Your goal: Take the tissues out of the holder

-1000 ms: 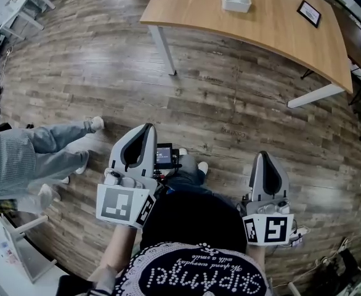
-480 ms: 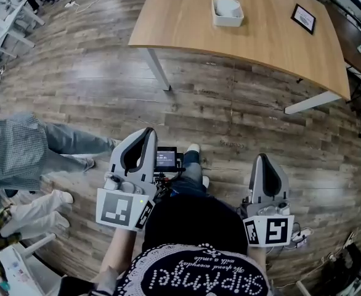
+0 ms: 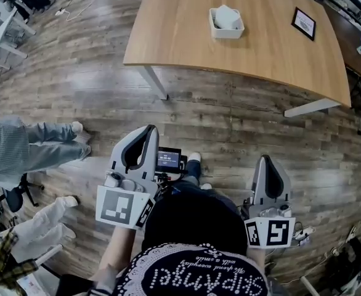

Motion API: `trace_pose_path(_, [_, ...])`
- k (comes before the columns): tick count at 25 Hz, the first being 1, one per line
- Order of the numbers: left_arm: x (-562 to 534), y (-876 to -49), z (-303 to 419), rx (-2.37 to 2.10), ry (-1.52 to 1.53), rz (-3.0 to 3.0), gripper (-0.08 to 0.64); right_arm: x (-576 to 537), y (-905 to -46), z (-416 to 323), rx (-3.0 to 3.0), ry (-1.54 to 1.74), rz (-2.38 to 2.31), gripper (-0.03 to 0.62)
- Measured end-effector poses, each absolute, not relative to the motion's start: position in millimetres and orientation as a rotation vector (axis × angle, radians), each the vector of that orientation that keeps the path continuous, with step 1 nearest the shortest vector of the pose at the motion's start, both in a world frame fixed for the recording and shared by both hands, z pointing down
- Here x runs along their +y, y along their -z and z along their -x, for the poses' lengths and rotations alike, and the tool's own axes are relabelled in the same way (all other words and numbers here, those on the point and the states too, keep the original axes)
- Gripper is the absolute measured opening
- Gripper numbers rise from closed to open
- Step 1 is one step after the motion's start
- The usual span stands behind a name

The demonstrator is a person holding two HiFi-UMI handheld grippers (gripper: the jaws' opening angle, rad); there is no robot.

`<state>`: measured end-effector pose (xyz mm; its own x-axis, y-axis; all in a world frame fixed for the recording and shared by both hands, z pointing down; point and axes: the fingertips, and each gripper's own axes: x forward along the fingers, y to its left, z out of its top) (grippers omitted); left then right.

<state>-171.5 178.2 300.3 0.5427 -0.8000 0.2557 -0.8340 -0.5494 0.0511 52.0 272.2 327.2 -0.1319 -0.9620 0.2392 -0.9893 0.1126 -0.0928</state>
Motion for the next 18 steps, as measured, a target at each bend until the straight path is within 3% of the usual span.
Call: trace_pose_path(18, [138,-303,135,-1.455,-0.316,-2.56,0.005,228,-339,-99,-2.282,-0.412,-1.966,0.011])
